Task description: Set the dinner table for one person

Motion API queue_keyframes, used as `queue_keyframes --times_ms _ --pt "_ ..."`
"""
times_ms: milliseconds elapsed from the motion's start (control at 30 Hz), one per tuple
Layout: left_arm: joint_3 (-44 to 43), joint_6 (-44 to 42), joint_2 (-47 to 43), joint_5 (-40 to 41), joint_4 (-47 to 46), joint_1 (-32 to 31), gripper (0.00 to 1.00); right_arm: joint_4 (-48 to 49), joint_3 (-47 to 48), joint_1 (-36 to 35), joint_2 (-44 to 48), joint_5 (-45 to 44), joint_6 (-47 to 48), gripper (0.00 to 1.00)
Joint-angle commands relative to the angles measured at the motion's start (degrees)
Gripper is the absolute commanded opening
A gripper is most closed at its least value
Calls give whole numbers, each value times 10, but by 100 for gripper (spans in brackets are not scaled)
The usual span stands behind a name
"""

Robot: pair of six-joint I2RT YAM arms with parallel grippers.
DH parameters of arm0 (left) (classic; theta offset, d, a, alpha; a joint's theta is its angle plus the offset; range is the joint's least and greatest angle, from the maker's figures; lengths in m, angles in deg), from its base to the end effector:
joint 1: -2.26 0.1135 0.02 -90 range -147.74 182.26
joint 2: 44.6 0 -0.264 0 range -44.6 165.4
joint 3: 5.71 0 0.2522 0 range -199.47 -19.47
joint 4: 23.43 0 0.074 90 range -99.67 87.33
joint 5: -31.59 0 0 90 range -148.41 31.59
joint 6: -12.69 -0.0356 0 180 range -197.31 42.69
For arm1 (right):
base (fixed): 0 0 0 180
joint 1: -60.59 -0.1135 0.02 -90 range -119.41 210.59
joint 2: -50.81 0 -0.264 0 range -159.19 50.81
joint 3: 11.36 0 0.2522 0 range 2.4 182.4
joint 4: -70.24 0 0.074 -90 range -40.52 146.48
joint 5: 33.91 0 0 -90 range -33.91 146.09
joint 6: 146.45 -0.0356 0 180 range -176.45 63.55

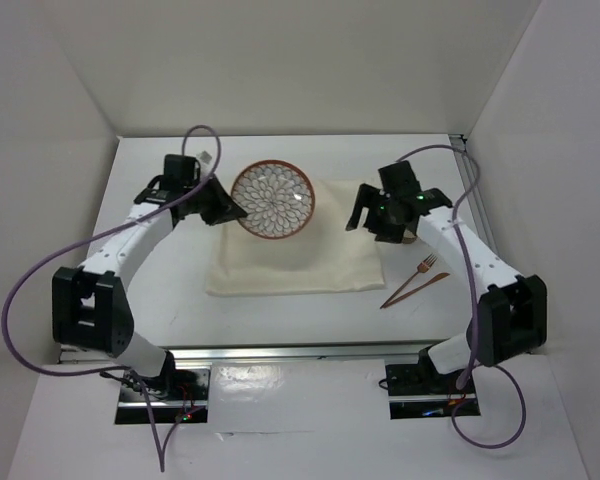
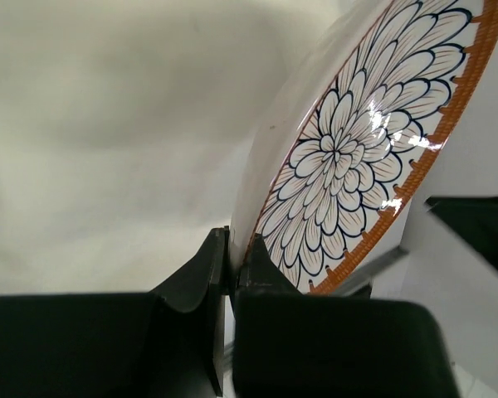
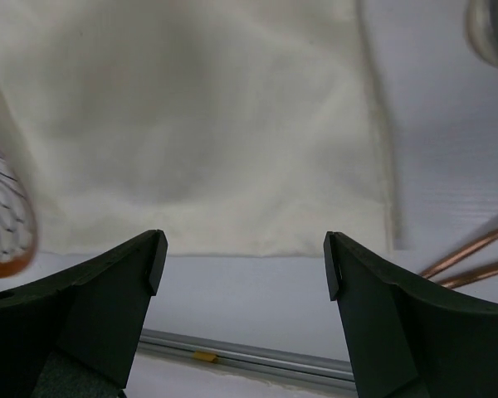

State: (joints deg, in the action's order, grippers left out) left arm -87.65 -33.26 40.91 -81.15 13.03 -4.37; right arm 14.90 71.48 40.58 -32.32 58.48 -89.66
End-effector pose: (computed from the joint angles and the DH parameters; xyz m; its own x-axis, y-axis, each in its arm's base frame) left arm 0.3290 -0.0521 0.2923 -0.7376 -0.5598 -0.3775 -0.1564 0.6855 -0.7111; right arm 0.2837 0.1049 0.2839 -0.8483 0.2735 -0.4535 0.1202 0.9334 0.3380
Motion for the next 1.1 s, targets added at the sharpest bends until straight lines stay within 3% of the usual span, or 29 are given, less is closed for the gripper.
queue_keyframes --times_ms 0,200,433,700,933,967,1000,1067 --pt "-52 -8 50 -49 -59 -48 0 0 -20 72 87 35 -5 89" --pt "-55 -8 119 -64 -92 -82 0 -16 -40 153 140 40 9 89" --pt "-48 -1 162 -59 -121 -106 0 -35 -40 198 154 46 39 89" --pt "-90 -40 225 -27 -64 -106 0 -19 -40 239 121 31 52 89" --pt "-77 -34 238 -6 -64 -106 0 15 -23 282 67 16 41 89" --pt "-78 -34 244 1 -53 -106 6 28 -23 282 52 16 41 89" --pt "-86 -34 244 8 -43 -106 30 33 -23 287 45 16 41 89" --pt "-86 -34 244 37 -26 -106 59 41 -23 287 21 9 41 86"
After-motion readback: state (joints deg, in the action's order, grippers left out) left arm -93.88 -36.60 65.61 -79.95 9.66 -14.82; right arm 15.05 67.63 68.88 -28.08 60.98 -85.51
